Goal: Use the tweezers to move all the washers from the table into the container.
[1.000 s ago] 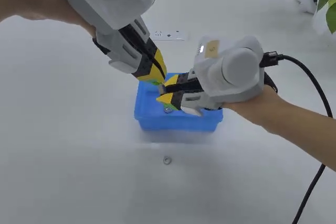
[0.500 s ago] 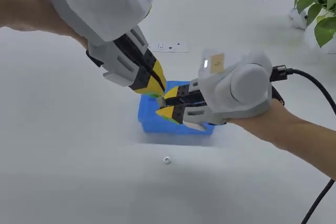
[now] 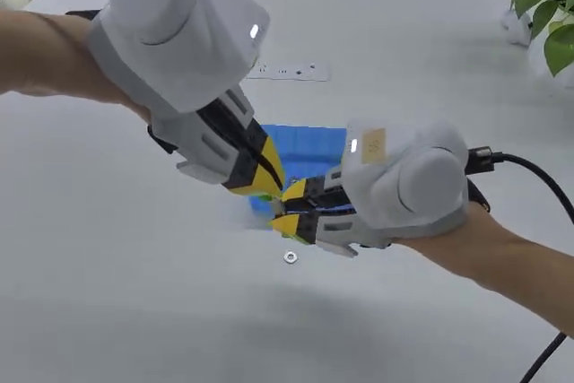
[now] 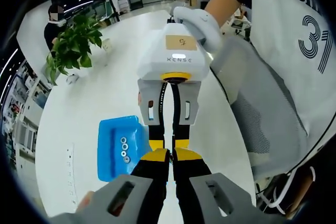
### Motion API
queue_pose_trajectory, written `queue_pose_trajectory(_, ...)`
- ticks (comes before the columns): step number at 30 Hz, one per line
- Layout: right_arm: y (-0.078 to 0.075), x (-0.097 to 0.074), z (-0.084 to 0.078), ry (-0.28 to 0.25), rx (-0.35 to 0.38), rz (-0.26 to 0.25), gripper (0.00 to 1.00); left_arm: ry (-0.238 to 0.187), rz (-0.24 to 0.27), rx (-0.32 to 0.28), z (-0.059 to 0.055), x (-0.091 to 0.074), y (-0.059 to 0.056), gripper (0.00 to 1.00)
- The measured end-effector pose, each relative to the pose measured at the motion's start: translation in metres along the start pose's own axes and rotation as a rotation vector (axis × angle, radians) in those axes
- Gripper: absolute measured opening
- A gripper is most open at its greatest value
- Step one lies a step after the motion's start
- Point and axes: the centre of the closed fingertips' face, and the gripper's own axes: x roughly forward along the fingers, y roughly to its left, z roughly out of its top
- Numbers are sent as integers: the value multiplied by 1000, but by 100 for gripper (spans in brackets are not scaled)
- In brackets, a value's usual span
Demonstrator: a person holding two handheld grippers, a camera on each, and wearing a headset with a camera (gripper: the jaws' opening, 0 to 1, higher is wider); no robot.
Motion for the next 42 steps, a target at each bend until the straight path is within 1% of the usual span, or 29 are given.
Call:
queue_pose_trajectory(5, 11, 4, -6, 2, 14, 21, 10, -7, -11, -20, -4, 6, -9, 6)
queue_pose_trajectory(12, 19, 10, -15, 15, 23, 40, 10, -12, -25, -44, -10, 16, -13, 6)
queue_pose_trajectory(16, 16, 14, -22, 26, 23, 34, 10, -18, -18, -63, -15, 22, -10, 6)
queue_pose_trajectory(18, 15, 15, -24, 26, 34, 39, 10, -17, -22, -70, -16, 24, -9, 6)
queue_pose_trajectory(22, 15, 19, -29, 34, 37, 43, 10, -9, -30, -71, -19, 29, -7, 6)
queue_pose_trajectory(24, 14, 20, -32, 41, 26, 43, 10, -10, -31, -75, -20, 32, -6, 6)
queue_pose_trajectory(29, 11, 21, -39, 46, 38, 42, 11, -13, -33, -83, -22, 37, -3, 6)
queue_pose_trajectory(37, 9, 26, -44, 50, 31, 43, 11, -1, -34, -83, -27, 41, -1, 6)
queue_pose_trajectory(42, 7, 28, -47, 53, 45, 46, 11, -3, -37, -100, -30, 43, 2, 6)
